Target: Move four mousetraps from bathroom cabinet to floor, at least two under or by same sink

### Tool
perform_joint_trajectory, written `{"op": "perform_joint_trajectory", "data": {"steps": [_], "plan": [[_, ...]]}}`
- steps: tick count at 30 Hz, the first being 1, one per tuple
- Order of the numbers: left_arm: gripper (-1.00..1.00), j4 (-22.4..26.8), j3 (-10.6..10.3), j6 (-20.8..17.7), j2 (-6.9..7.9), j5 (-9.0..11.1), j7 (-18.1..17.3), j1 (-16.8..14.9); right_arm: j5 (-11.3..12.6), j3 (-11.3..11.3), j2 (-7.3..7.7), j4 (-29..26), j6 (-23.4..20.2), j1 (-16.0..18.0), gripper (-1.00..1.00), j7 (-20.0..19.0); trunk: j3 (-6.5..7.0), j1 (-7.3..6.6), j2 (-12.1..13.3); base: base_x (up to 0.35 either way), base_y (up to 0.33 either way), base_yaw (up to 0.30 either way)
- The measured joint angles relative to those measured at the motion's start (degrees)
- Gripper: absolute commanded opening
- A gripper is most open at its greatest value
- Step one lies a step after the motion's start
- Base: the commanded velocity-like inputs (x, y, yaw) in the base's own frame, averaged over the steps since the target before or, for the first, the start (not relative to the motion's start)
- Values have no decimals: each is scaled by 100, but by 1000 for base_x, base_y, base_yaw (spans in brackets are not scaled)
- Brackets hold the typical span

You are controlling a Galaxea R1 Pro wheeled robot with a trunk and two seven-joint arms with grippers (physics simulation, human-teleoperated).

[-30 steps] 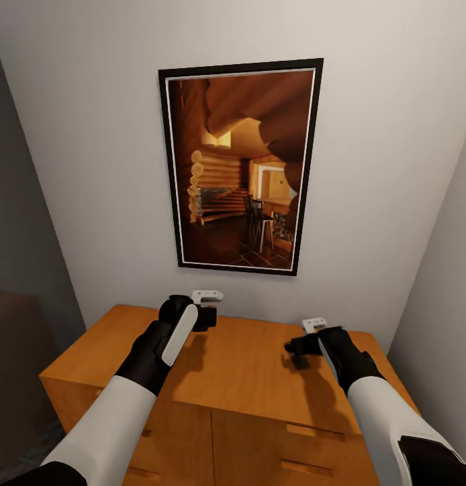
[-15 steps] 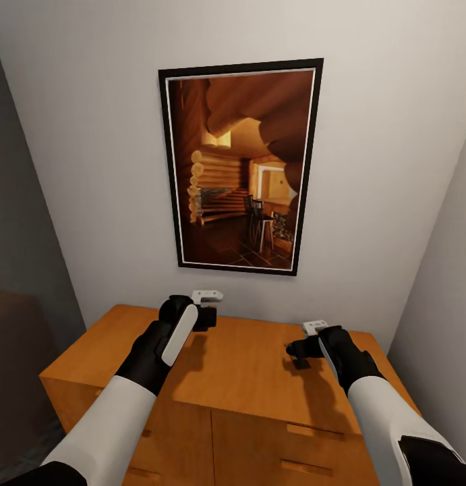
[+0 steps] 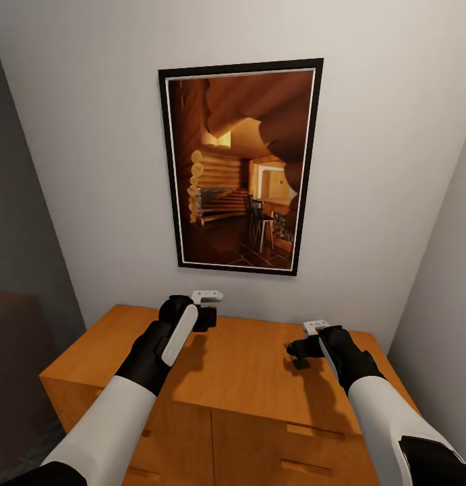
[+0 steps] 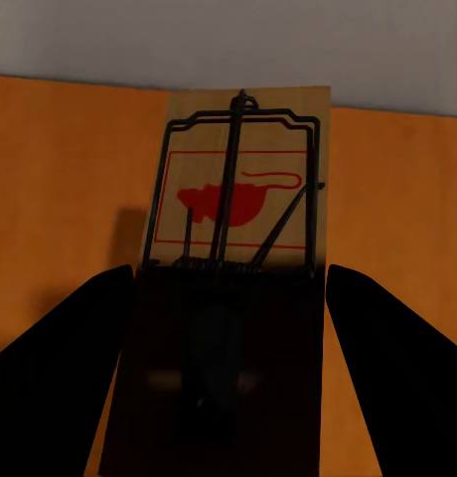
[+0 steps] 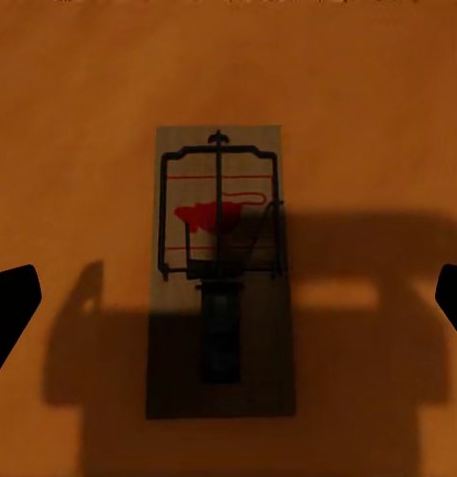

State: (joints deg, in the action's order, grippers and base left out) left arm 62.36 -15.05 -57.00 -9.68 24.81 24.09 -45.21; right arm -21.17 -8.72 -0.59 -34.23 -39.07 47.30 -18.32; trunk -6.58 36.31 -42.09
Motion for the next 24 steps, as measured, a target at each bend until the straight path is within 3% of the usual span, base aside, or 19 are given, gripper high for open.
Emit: {"op": "perform_joint_trajectory", "data": {"steps": [20,24], "plan": [[-100,-1,0,4,13,21,-57,-1,-11,1,-1,-5,4,-2,100,-8,0,0,0,1,0,0],[-100,-27,2,62,36,11,-35,-1,-12,1,0,-4,2,-1,100,-8,0,-2,-1,160,0,0]]}}
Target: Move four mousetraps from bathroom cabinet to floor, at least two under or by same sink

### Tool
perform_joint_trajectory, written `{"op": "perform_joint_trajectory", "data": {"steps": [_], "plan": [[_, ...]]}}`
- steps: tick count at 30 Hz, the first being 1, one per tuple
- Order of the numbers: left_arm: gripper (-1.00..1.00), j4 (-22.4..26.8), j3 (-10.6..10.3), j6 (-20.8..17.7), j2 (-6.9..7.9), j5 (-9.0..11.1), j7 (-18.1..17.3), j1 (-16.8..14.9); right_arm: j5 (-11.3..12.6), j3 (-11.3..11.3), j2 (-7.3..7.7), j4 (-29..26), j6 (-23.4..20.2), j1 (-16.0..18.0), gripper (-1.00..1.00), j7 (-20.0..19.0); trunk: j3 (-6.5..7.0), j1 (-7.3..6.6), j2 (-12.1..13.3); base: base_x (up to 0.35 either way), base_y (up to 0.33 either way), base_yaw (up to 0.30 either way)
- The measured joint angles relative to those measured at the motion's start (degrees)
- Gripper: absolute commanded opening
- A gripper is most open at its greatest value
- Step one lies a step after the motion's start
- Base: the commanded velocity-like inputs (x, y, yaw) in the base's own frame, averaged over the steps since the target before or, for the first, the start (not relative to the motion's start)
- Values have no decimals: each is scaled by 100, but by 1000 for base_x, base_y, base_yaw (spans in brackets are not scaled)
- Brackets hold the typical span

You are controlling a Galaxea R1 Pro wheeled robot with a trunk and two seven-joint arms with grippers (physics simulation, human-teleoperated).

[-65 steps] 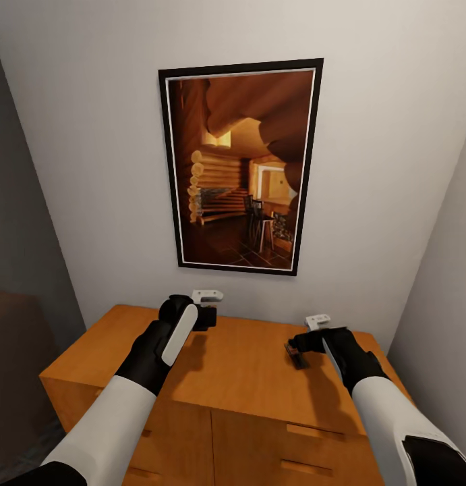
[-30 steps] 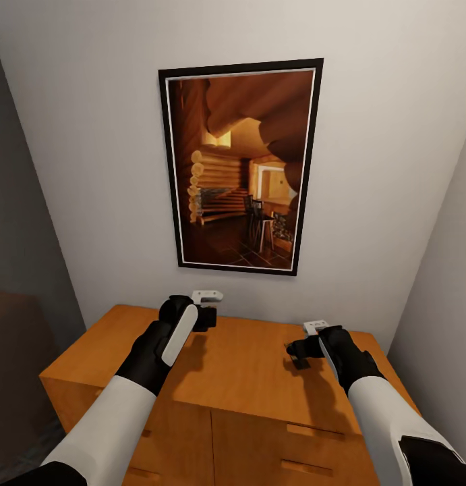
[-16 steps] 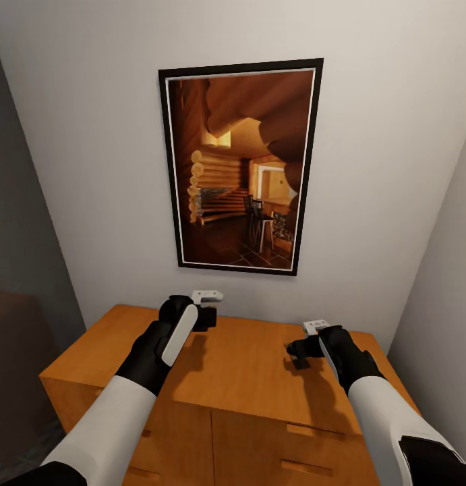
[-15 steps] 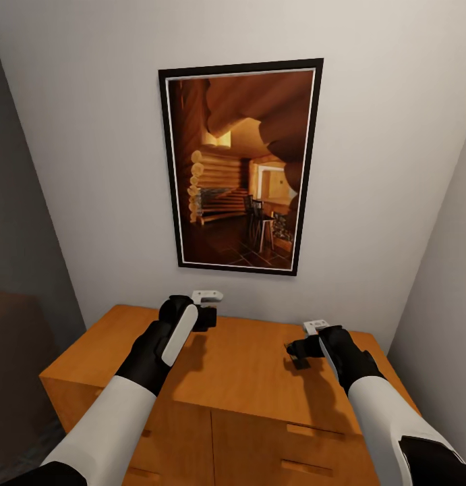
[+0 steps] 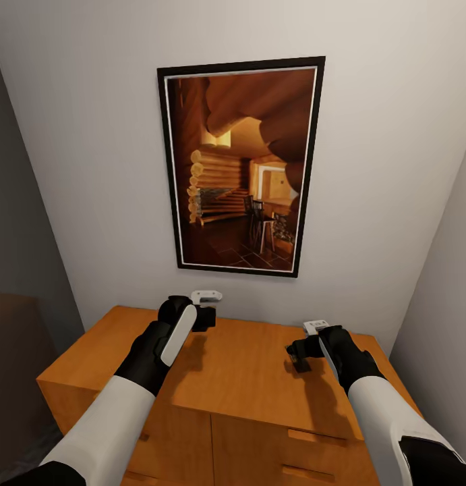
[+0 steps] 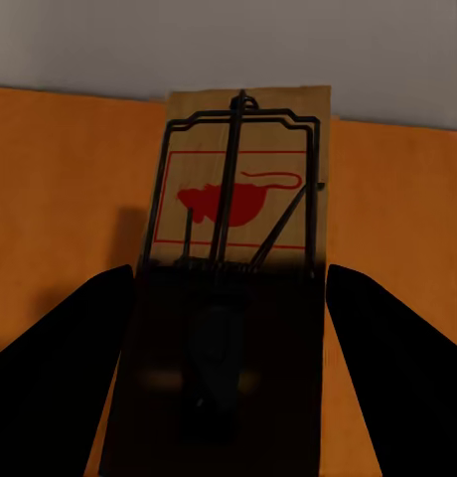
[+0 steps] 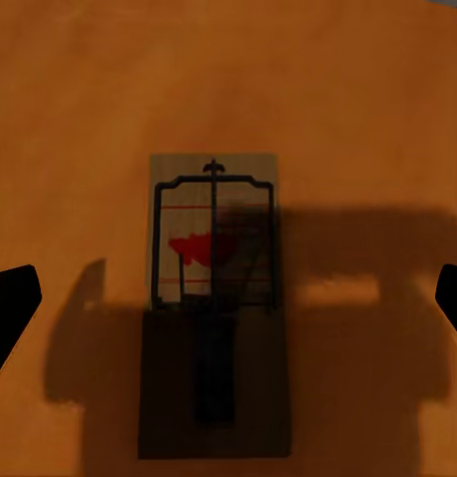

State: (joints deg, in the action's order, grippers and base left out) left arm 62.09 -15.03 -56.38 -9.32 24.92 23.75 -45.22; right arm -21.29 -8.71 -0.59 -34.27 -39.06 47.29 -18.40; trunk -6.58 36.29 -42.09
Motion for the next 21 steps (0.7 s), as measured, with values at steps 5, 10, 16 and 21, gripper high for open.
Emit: {"op": "perform_joint_trajectory", "data": {"steps": [5,10,16,21], "plan": [[-100,-84,-1,44,-10,10,13,1,-1,0,-1,0,-4,1,100,6,0,1,1,63,0,0],[-100,-103,-2,50,-22,13,17,0,-1,4,2,2,-5,-3,100,8,0,2,1,12,0,0],[-100,-111,-2,52,-26,8,18,-1,1,8,-1,8,-5,-1,100,8,0,2,1,2,0,0],[-100,-114,-2,52,-27,8,18,0,-3,12,-1,8,-5,-2,100,10,0,2,1,0,0,0]]}}
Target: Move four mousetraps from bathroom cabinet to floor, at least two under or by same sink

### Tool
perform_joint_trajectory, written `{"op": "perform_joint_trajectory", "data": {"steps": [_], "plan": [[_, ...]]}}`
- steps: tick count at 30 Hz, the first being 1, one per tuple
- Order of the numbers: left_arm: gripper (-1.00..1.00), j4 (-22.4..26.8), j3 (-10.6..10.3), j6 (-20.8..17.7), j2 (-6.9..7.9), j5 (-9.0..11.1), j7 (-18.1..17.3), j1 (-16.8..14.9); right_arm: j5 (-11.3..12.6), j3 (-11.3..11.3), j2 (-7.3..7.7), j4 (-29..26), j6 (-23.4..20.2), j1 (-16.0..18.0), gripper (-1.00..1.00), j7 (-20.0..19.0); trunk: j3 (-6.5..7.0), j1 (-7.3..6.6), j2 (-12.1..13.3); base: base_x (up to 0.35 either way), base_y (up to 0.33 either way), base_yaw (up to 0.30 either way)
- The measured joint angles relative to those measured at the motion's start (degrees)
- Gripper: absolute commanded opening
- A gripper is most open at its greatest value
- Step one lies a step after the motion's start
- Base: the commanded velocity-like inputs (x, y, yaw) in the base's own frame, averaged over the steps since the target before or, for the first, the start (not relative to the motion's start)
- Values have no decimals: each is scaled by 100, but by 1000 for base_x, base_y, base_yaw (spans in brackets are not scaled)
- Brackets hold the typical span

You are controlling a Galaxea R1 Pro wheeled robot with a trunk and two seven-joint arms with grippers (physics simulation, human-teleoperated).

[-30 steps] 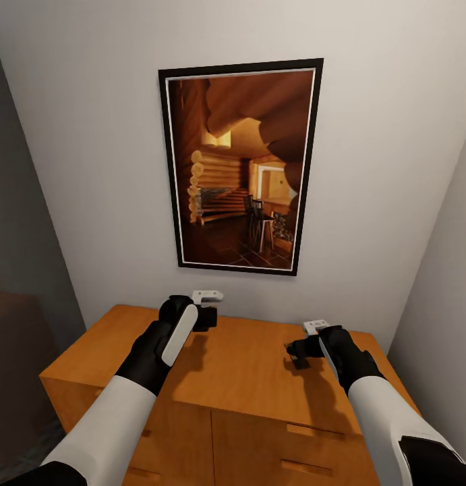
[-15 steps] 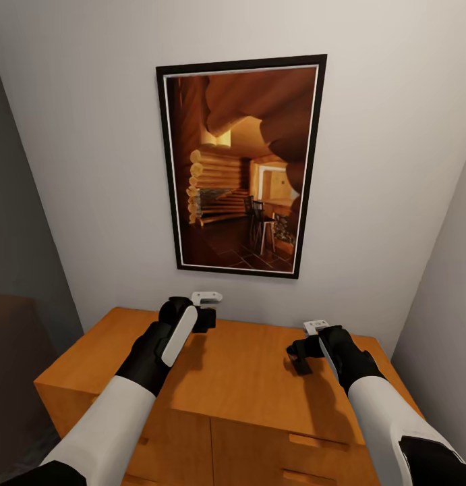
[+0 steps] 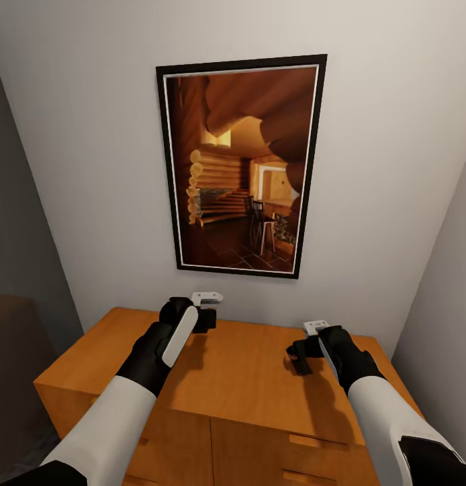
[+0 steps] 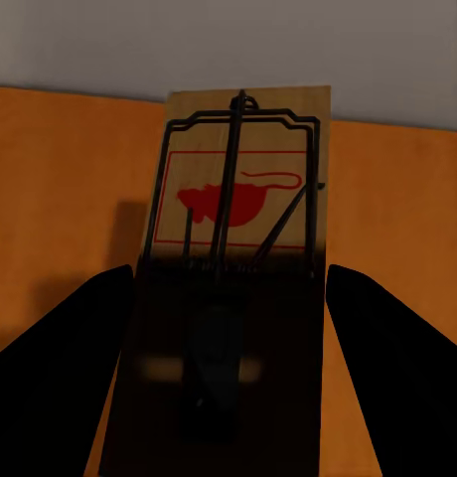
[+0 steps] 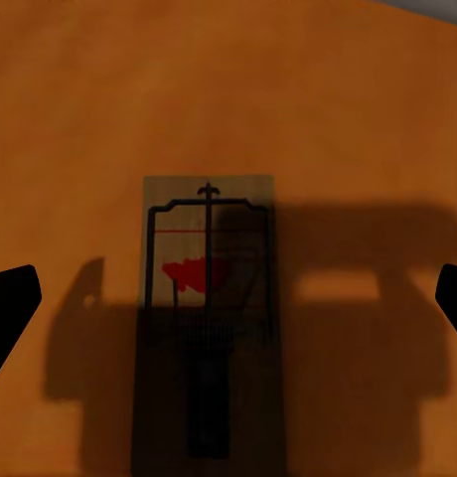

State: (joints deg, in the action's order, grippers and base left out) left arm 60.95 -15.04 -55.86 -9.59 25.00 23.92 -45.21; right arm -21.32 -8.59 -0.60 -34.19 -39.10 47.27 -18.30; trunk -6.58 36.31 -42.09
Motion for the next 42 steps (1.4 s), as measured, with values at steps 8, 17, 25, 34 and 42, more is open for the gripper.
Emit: {"op": "perform_joint_trajectory", "data": {"steps": [8,17,25,34,42], "plan": [[-100,0,0,9,-10,3,2,0,-127,68,-11,49,6,-3,100,178,0,0,0,0,0,0],[-100,6,-27,21,-41,21,-8,0,-137,162,-4,98,-155,79,100,217,0,0,0,0,0,0],[-100,0,-53,26,-41,12,-16,1,-159,160,19,138,-645,458,100,224,0,0,0,0,0,0],[-100,-5,-54,78,-41,3,-18,1,-144,157,52,260,-733,607,100,241,0,0,0,0,0,0],[-100,-174,-62,112,-41,1,-22,1,-158,171,79,1111,-738,1144,100,470,0,0,0,0,0,0]]}}
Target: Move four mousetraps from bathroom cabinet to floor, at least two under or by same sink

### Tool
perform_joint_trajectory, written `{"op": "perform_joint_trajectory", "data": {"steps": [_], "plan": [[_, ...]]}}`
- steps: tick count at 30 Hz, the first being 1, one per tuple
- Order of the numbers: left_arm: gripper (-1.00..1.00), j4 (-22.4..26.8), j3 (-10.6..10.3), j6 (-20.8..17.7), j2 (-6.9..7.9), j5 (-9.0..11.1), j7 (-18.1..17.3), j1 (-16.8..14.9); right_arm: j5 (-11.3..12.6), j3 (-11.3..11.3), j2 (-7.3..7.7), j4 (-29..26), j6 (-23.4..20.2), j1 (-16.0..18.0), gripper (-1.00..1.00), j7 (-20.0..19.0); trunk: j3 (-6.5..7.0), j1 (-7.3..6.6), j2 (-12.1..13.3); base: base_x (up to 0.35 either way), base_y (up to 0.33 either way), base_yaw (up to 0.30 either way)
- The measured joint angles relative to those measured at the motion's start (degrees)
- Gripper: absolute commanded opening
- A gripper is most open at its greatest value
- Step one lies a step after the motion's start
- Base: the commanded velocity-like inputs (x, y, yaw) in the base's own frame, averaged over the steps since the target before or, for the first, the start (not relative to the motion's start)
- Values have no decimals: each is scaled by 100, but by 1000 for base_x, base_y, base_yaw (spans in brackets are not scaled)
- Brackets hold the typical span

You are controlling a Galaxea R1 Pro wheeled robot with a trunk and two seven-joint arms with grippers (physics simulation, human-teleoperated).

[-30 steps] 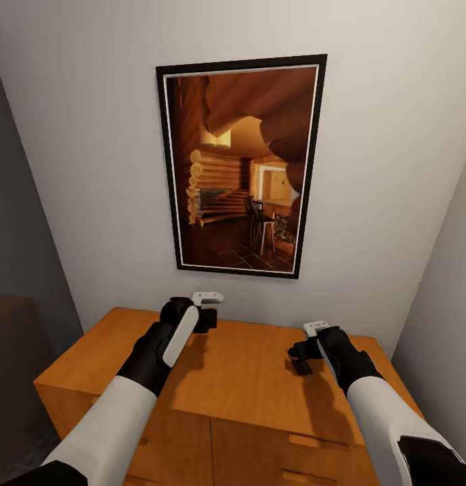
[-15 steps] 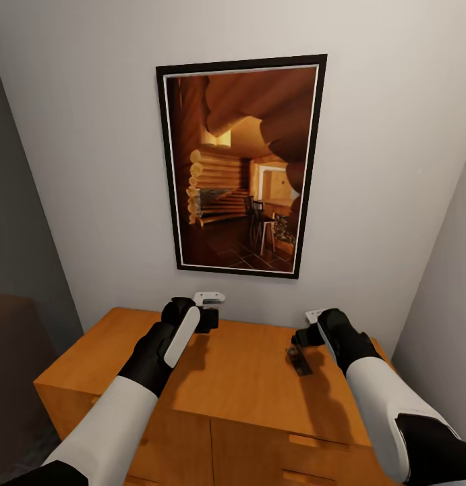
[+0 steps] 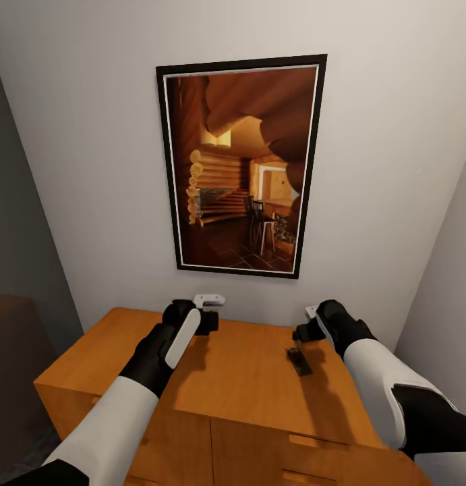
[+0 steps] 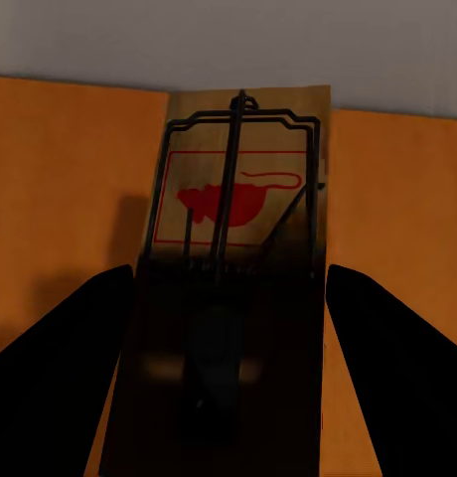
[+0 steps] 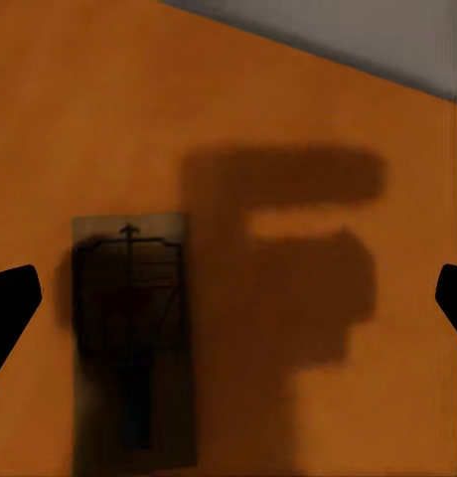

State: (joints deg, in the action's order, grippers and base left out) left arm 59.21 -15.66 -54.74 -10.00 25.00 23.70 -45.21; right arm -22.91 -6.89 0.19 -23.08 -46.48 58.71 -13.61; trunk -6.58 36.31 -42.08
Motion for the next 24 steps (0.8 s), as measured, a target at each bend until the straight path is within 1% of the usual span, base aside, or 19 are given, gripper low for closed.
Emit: {"op": "perform_joint_trajectory", "data": {"steps": [1,3,6,12,18,24], "plan": [[-100,-39,-2,52,0,0,2,0,-2,8,-4,51,-202,104,100,20,0,0,0,0,0,0],[-100,-60,-1,88,0,0,5,0,-3,15,-5,80,-384,201,100,31,0,0,0,0,0,0],[-100,-74,-1,117,0,1,6,0,-4,18,-6,100,-513,276,100,32,0,0,0,0,0,0],[-100,-80,6,132,0,3,7,-1,8,28,0,121,-544,304,100,-29,0,0,0,0,0,0],[-100,-81,7,134,0,1,7,-1,-6,31,-41,291,-509,303,100,-53,0,0,0,0,0,0],[-100,-81,5,135,0,6,7,-2,-26,37,-49,386,-476,302,100,-34,0,0,0,0,0,0]]}}
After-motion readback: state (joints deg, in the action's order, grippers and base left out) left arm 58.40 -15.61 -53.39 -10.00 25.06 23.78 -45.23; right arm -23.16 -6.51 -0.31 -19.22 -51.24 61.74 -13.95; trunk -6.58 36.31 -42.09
